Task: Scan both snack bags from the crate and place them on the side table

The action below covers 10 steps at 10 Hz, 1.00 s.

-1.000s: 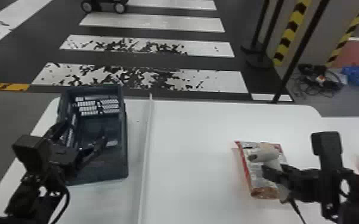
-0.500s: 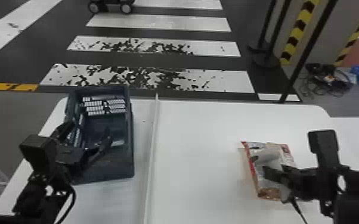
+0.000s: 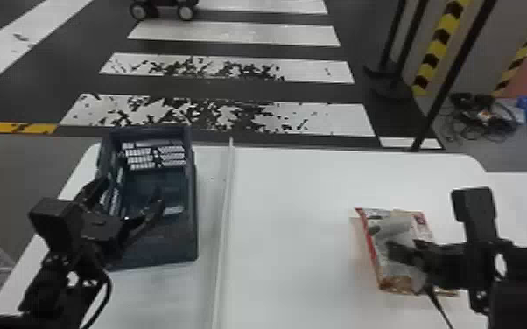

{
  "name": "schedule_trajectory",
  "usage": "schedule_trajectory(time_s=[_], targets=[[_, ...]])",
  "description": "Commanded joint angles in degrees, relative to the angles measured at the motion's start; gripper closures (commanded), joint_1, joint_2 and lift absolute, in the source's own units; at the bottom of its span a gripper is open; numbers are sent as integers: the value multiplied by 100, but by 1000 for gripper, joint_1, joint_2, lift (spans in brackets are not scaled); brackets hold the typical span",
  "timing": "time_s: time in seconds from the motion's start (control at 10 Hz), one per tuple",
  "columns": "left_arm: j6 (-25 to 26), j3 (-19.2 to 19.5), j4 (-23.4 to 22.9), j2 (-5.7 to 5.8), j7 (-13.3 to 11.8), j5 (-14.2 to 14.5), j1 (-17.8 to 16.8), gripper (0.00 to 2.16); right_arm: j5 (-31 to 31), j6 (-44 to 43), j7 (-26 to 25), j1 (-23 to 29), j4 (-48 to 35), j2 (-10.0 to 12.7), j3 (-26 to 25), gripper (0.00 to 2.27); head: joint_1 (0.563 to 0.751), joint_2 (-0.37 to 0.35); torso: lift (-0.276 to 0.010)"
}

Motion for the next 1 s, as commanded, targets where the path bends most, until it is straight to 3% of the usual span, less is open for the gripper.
schedule_trajectory(time_s=[0.0,0.3,0.6,0.9], targets=[[-2,0,7,-4,0,0,-5,87,10,0,-11,-34,-14,5,-28,2128,695,-28,-98],[15,9,15,5,0,9,-22,87,-95,-475,-81,-219,153,5,-635,2128,695,-42,-98],[-2,-9,42,-21,0,0,-31,87,-192,-1248,-81,-527,750,5,-1610,2128,695,-121,-98],[15,-18,68,-21,0,-18,-22,87,-95,-2092,-81,-834,1576,5,-2243,2128,695,-193,-98]])
